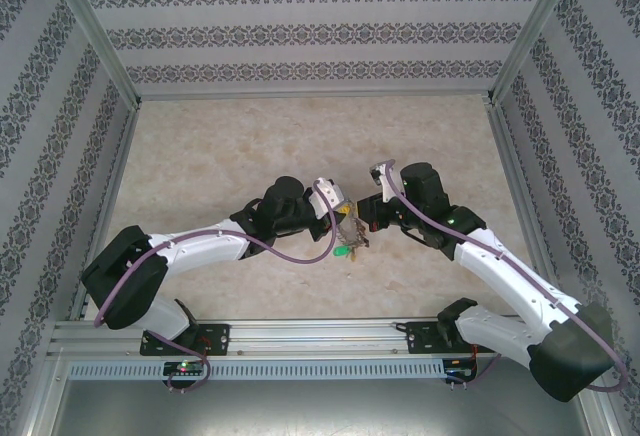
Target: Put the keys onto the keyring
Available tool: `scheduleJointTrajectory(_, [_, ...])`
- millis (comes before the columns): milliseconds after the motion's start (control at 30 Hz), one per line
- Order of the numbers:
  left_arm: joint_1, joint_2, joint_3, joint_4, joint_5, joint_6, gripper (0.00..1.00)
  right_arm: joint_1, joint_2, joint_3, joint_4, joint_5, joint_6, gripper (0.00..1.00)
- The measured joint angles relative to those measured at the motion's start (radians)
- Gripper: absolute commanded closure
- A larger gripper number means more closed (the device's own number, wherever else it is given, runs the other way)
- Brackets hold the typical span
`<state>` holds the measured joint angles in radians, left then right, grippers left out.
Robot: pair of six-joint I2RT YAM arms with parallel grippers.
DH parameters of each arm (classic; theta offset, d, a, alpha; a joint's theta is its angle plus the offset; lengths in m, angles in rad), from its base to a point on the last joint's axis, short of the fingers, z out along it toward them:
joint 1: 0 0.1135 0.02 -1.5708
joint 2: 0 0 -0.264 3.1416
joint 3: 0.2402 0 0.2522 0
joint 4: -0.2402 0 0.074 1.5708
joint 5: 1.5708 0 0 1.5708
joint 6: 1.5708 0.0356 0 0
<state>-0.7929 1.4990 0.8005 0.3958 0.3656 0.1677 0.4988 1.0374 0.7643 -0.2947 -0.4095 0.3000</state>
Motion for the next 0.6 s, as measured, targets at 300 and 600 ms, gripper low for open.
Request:
scheduleJointTrajectory(300, [0.000,0.002,0.013,-0.029,0.016,0.022,0.75,0.000,0.025,0.021,-0.008,-0.075,-0.036,1.00])
scheduleJointTrajectory(600, [0.000,0.007,0.044,-0.080,0.026,0.069,0.80,-0.006,0.044,0.041,-0.025,-0.105,-0.068,1.00])
